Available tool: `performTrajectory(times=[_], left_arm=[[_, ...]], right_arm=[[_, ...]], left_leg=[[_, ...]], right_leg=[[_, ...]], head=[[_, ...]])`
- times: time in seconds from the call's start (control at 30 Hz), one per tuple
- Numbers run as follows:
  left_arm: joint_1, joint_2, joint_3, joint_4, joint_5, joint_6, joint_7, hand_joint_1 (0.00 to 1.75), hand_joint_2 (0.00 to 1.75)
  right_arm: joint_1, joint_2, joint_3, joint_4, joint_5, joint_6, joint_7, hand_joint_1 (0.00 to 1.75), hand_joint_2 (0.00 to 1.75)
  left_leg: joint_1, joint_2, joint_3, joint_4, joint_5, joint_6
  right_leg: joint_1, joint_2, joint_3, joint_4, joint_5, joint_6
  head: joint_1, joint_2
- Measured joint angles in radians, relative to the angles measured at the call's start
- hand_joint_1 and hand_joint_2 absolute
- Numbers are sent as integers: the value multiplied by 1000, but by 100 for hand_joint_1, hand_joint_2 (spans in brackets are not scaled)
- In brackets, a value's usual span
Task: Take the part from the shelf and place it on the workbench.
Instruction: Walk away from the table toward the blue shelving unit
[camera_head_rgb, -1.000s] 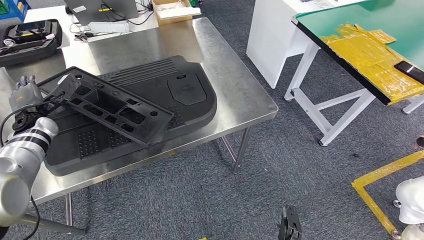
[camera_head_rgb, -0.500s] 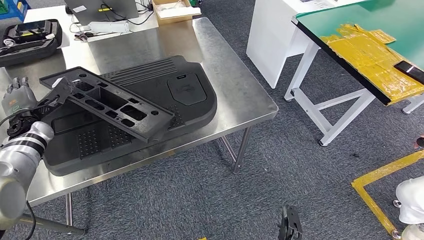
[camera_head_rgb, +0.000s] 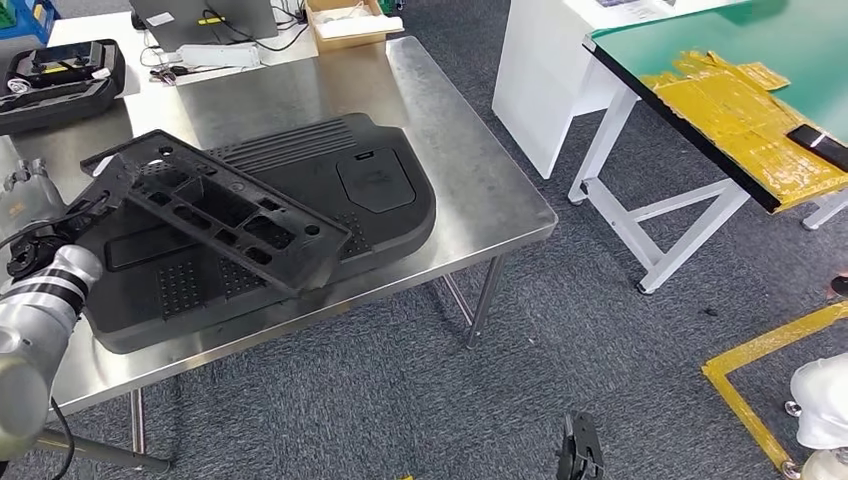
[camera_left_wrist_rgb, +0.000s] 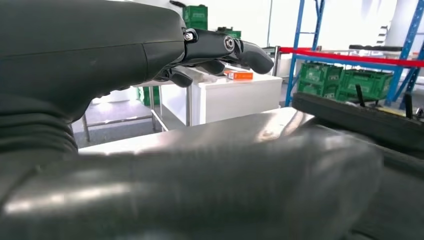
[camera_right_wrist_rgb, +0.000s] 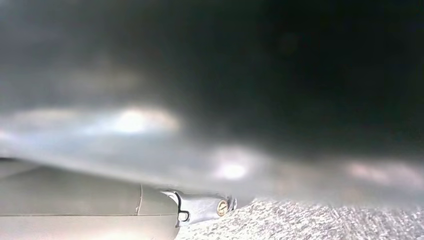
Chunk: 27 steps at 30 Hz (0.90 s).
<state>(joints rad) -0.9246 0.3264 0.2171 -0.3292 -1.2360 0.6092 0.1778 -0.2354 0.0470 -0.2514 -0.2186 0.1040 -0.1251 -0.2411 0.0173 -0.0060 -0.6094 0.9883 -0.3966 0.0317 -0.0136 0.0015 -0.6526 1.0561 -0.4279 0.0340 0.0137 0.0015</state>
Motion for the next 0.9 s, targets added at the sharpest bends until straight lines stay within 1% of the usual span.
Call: performTrajectory(times=[0.07, 0.1, 0.13, 0.17, 0.2, 0.23, 0.27, 0.3, 0.33, 0.37, 0.4, 0.43, 0.47, 0.5, 0.53, 0.57, 0.6, 0.63, 0.67, 0.7, 0.73, 0.77, 0.8, 0.83, 0.87, 0.9], left_arm=[[0, -1, 2, 0, 0, 0, 0, 0, 0], [2, -2, 3, 0, 0, 0, 0, 0, 0], [3, -2, 4, 0, 0, 0, -1, 0, 0], [3, -2, 5, 0, 0, 0, -1, 0, 0], [4, -3, 6, 0, 0, 0, -2, 0, 0], [3, -3, 7, 0, 0, 0, -3, 0, 0], [3, -2, 9, 0, 0, 0, -4, 0, 0], [2, -3, 11, 0, -1, 1, -5, 0, 0], [2, -3, 13, 0, -1, 1, -6, 0, 0], [2, -3, 16, 0, -2, 1, -7, 0, 0], [1, -3, 19, 0, -2, 1, -8, 0, 0], [2, -3, 21, 0, -3, 1, -8, 0, 0], [2, -2, 23, 0, -3, 1, -9, 0, 0], [2, -2, 25, 0, -2, 2, -9, 0, 0], [2, -1, 27, 0, -2, 2, -9, 0, 0], [4, -1, 29, 1, -2, 2, -9, 0, 0], [6, -1, 30, 1, -2, 2, -9, 0, 0], [10, -1, 31, 1, -2, 2, -9, 0, 0], [12, -1, 31, 1, -2, 2, -9, 0, 0], [13, -1, 31, 1, -2, 2, -9, 0, 0], [12, -1, 31, 1, -2, 2, -9, 0, 0], [10, -1, 32, 1, -2, 1, -9, 0, 0], [9, -1, 32, 1, -2, 1, -9, 0, 0], [10, -1, 32, 1, -2, 1, -9, 0, 0], [10, -1, 33, 1, -3, 1, -10, 0, 0], [11, -1, 33, 1, -3, 1, -10, 0, 0]], right_arm=[[1, 1, -1, 0, 0, 0, 0, 0, 0], [1, 2, -1, 0, 0, 0, 0, 0, 0], [2, 2, -2, 0, 0, 0, 0, 0, 0], [2, 2, -3, 0, 1, 0, 0, 0, 0], [1, 2, -5, 0, 1, 0, 0, 0, 0], [0, 1, -6, 0, 2, 0, 0, 0, 0], [-2, 1, -8, 0, 3, 0, 0, 0, 0], [-3, 1, -9, 0, 4, 0, 0, 0, 0], [-3, 1, -9, 0, 4, 0, 1, 0, 0], [-3, 2, -10, 0, 5, 0, 1, 0, 0], [-3, 2, -11, 0, 5, 0, 1, 0, 0], [-4, 2, -12, 0, 6, 0, 1, 0, 0], [-4, 1, -13, 0, 6, 0, 1, 0, 0], [-5, 1, -13, 0, 6, 0, 1, 0, 0], [-4, 1, -14, 0, 6, 0, 1, 0, 0], [-4, 1, -14, 0, 6, 0, 1, 0, 0], [-4, 2, -14, 0, 6, 0, 1, 0, 0], [-4, 2, -14, 0, 6, 0, 1, 0, 0], [-3, 3, -15, 0, 6, 0, 1, 0, 0], [-3, 3, -15, 0, 6, 0, 1, 0, 0], [-4, 3, -15, 0, 6, 1, 1, 0, 0], [-5, 3, -15, 0, 6, 1, 1, 0, 0], [-6, 2, -15, 0, 7, 1, 1, 0, 0], [-7, 2, -15, 0, 8, 1, 1, 0, 0], [-7, 2, -15, 0, 9, 1, 1, 0, 0], [-6, 2, -16, 0, 10, 1, 1, 0, 0]], left_leg=[[0, 1, -2, 0, 0, 1], [0, 1, -3, 0, 1, 0], [0, 0, -4, 0, 1, 0], [1, 0, -4, 1, 1, -2], [2, -1, -4, 1, 2, -5], [3, -2, -4, 2, 2, -9], [1, -3, -6, 4, 3, -15], [0, -4, -8, 5, 3, -22], [-2, -4, -10, 5, 5, -28], [-2, -5, -11, 5, 7, -35], [0, -5, -12, 4, 8, -41], [2, -4, -14, 8, 3, -46], [4, -2, -22, 27, -14, -51], [5, 0, -38, 67, -43, -54], [6, 1, -62, 128, -82, -57], [6, 2, -90, 202, -121, -59], [6, 2, -115, 266, -149, -62], [7, 2, -126, 304, -161, -63], [8, 2, -119, 302, -155, -64], [10, 3, -90, 260, -131, -65], [13, 3, -47, 190, -101, -68], [14, 2, -7, 123, -79, -70], [15, -1, 20, 73, -65, -69], [13, -4, 31, 47, -60, -66], [9, -7, 28, 44, -60, -59], [7, -8, 21, 45, -54, -50]], right_leg=[[-1, 0, -68, 145, -58, -4], [-2, 0, -96, 202, -76, -3], [-3, 0, -107, 224, -80, 2], [-5, 0, -95, 202, -68, 10], [-6, 0, -62, 140, -44, 17], [-8, 0, -21, 61, -19, 23], [-7, 0, 15, -6, 4, 23], [-6, 1, 38, -49, 18, 19], [-4, 2, 47, -66, 24, 12], [-1, 3, 47, -65, 26, 4], [-1, 3, 46, -65, 29, -2], [-3, 3, 45, -66, 33, -9], [-5, 3, 45, -69, 36, -16], [-7, 3, 44, -71, 39, -23], [-7, 3, 44, -71, 42, -28], [-6, 2, 42, -71, 43, -32], [-5, 2, 40, -71, 44, -34], [-5, 2, 38, -71, 46, -36], [-5, 2, 37, -70, 47, -35], [-6, 2, 36, -68, 48, -35], [-7, 2, 35, -64, 49, -33], [-4, 2, 31, -59, 49, -30], [-2, 2, 27, -54, 51, -26], [1, 3, 22, -51, 53, -20], [2, 3, 17, -51, 58, -12], [1, 3, 13, -54, 63, -5]], head=[[2, 0], [1, 0], [1, 0], [1, 0], [1, 0], [2, 0], [1, 0], [0, 0], [-1, 0], [-3, 0], [-3, 0], [-4, 0], [-6, 0], [-7, 0], [-9, 0], [-10, 0], [-10, 0], [-10, 0], [-10, 0], [-10, 0], [-10, 0], [-11, 0], [-10, 0], [-10, 0], [-10, 0], [-10, 0]])
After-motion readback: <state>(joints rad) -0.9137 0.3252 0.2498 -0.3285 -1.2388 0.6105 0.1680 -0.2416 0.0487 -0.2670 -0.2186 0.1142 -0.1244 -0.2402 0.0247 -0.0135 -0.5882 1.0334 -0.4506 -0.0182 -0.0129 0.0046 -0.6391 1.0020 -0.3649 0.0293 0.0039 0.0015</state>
